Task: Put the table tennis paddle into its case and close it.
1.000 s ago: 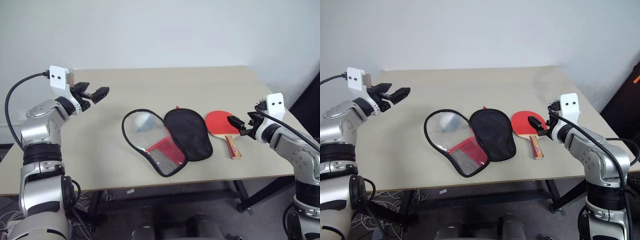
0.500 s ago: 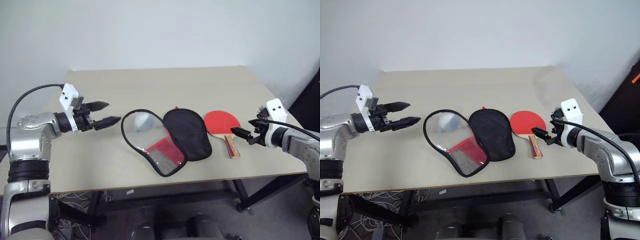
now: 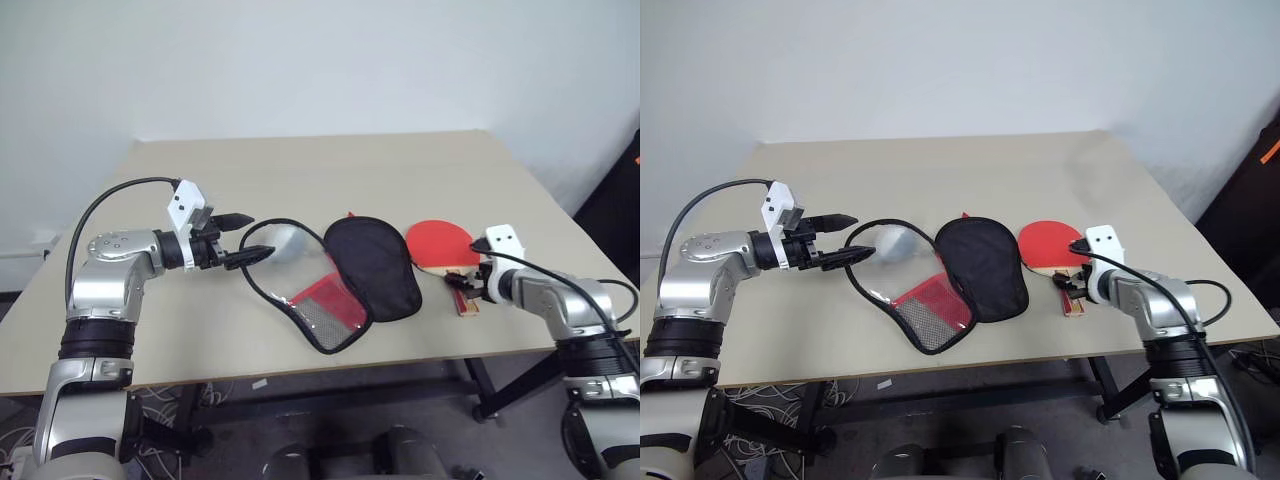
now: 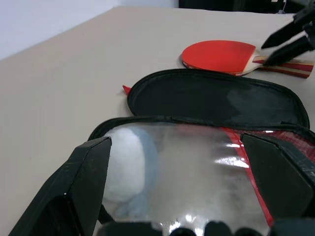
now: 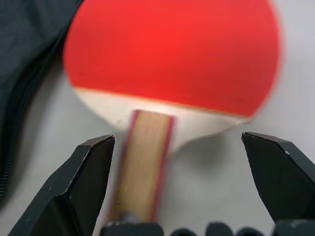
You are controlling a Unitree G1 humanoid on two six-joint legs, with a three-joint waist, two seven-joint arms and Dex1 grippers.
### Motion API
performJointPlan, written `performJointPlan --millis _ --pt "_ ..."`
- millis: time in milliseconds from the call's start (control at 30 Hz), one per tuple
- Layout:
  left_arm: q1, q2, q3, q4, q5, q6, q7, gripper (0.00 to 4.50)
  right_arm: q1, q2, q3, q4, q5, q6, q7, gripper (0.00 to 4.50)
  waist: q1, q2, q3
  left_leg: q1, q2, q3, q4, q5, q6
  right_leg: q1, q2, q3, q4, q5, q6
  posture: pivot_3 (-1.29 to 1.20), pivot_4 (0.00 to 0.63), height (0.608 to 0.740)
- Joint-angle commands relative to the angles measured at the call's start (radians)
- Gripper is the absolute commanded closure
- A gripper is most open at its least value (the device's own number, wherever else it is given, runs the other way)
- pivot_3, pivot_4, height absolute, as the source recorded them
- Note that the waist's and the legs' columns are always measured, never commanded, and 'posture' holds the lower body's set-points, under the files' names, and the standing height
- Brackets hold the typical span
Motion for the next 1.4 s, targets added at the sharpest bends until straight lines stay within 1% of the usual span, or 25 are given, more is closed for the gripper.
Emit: performJointPlan --millis 33,100,233,333,400,500,600,733,800,933,1033,1200,1400 --pt "-0.002 0.019 0.051 -0.031 -0.014 -0.014 0.029 0.04 0.024 0.041 -0.017 -0.099 -0.014 0.055 -0.055 0.0 0.001 0.0 0.0 0.0 0.0 0.0 0.0 0.0 0.0 0.0 0.0 0.0 0.0 0.0 0.0 0.0 0.0 0.74" --pt "0.005 0.02 0.058 -0.038 -0.017 -0.012 0.033 0.04 0.047 0.075 -0.023 -0.141 -0.017 0.08 -0.083 0.0 0.001 0.0 0.0 0.0 0.0 0.0 0.0 0.0 0.0 0.0 0.0 0.0 0.0 0.0 0.0 0.0 0.0 0.74" --pt "-0.005 0.015 0.06 -0.019 -0.007 -0.024 0.047 0.04 0.076 0.13 -0.061 -0.15 -0.039 0.087 -0.148 0.0 0.003 -0.001 -0.001 0.0 0.0 0.0 0.0 0.0 0.0 0.001 0.0 0.0 0.0 0.0 0.0 0.0 0.0 0.74" --pt "-0.023 0.016 0.059 -0.015 -0.008 -0.019 0.053 0.0 0.078 0.162 -0.086 -0.139 -0.051 0.078 -0.177 0.54 0.003 -0.001 -0.001 0.002 0.0 0.0 0.0 0.0 0.0 0.002 0.0 0.0 0.0 0.0 0.0 0.0 0.0 0.74" --pt "-0.029 0.018 0.059 -0.012 -0.006 -0.02 0.057 0.0 0.07 0.18 -0.107 -0.127 -0.055 0.068 -0.194 1.16 0.002 -0.001 -0.001 0.003 0.0 0.0 0.0 0.0 0.0 0.002 0.0 0.0 0.0 0.0 -0.001 0.0 0.0 0.74" --pt "-0.028 0.022 0.063 -0.01 -0.005 -0.023 0.064 0.0 0.059 0.191 -0.118 -0.104 -0.088 0.055 -0.234 2.28 0.002 -0.002 -0.001 0.004 0.001 0.0 0.0 0.0 -0.001 0.003 0.0 0.0 0.001 0.001 -0.001 0.0 0.0 0.74" --pt "-0.026 0.019 0.067 -0.017 -0.007 -0.018 0.079 0.0 0.04 0.208 -0.147 -0.072 -0.12 0.023 -0.293 3.28 0.0 -0.003 -0.002 0.006 0.001 0.0 0.0 0.0 -0.001 0.005 0.0 0.001 0.001 0.001 -0.001 0.0 0.0 0.74" --pt "-0.014 0.017 0.067 -0.03 -0.008 -0.018 0.097 0.0 -0.011 0.26 -0.23 -0.06 -0.13 -0.046 -0.394 3.28 0.0 -0.004 -0.002 0.01 0.001 0.0 0.0 0.001 0.0 0.008 0.0 0.004 0.0 0.004 -0.002 0.0 0.0 0.74" --pt "-0.013 0.016 0.069 -0.033 -0.01 -0.014 0.105 0.0 -0.042 0.278 -0.229 -0.076 -0.126 -0.073 -0.401 3.28 0.002 -0.002 -0.001 0.01 0.0 0.001 0.0 0.002 0.001 0.007 -0.001 0.007 0.0 0.005 -0.002 0.0 0.0 0.74" --pt "-0.014 0.016 0.067 -0.032 -0.011 -0.012 0.112 0.0 -0.081 0.298 -0.173 -0.122 -0.105 -0.078 -0.337 3.28 0.0 0.0 0.0 0.007 0.0 0.001 -0.002 0.003 0.0 0.003 0.001 0.008 0.001 0.006 -0.002 0.0 0.0 0.74" --pt "-0.017 0.014 0.063 -0.028 -0.008 -0.011 0.117 0.0 -0.101 0.319 -0.08 -0.197 -0.082 -0.02 -0.267 3.28 -0.008 0.0 0.0 0.008 -0.001 0.001 -0.009 0.006 -0.003 0.001 0.002 0.008 0.0 0.005 -0.003 0.0 0.0 0.74" --pt "-0.012 0.014 0.061 -0.041 -0.013 0.0 0.121 0.0 -0.095 0.386 -0.004 -0.261 -0.089 0.057 -0.272 3.28 -0.022 -0.001 0.0 0.008 -0.001 0.0 -0.014 0.01 -0.002 0.0 0.002 0.006 -0.002 0.004 -0.005 0.0 0.0 0.74" --pt "0.003 0.017 0.066 -0.063 -0.016 0.02 0.124 0.0 -0.069 0.449 0.054 -0.238 -0.102 0.096 -0.269 3.28 -0.021 -0.001 0.0 0.007 -0.002 0.0 -0.014 0.009 -0.005 0.001 0.001 0.004 -0.002 0.004 -0.005 0.0 0.0 0.74"
